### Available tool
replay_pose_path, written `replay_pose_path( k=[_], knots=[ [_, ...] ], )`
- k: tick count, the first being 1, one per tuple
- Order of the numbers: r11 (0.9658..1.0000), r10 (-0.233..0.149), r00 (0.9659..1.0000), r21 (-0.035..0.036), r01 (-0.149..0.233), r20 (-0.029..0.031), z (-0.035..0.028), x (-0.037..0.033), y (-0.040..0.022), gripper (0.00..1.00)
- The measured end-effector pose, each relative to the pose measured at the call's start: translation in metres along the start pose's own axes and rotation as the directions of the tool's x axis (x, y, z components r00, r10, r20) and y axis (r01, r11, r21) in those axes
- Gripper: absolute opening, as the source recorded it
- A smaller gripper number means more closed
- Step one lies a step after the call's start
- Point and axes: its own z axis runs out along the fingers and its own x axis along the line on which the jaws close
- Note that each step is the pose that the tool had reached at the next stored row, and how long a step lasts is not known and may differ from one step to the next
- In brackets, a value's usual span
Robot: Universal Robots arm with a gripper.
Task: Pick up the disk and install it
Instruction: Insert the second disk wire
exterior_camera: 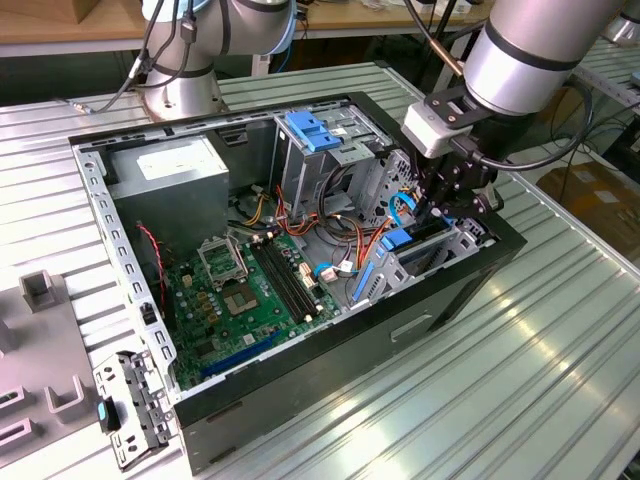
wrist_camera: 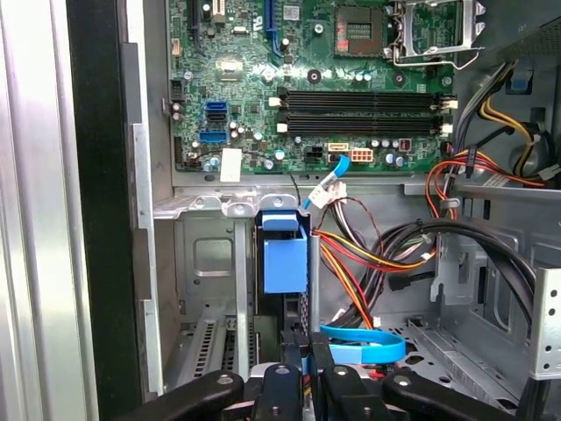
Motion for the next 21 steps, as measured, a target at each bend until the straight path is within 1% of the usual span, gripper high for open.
replay_pose_path(
  k=[3,13,15,20,21],
  knots=[
    [1.0,0.0,1.0,0.0,0.0,0.0019,0.0002,0.0002,0.0,0.16],
    [1.0,0.0,1.0,-0.0001,0.0,0.002,0.0003,0.0003,0.0,0.16],
    [1.0,0.0,1.0,-0.0001,0.0,0.0032,0.0005,0.0003,-0.0008,0.16],
    [1.0,0.003,0.9998,-0.0004,-0.003,0.0217,0.0009,0.0013,-0.0009,0.16],
    [1.0,0.003,0.9997,-0.0005,-0.003,0.0243,0.001,0.0019,-0.0009,0.16]
  ],
)
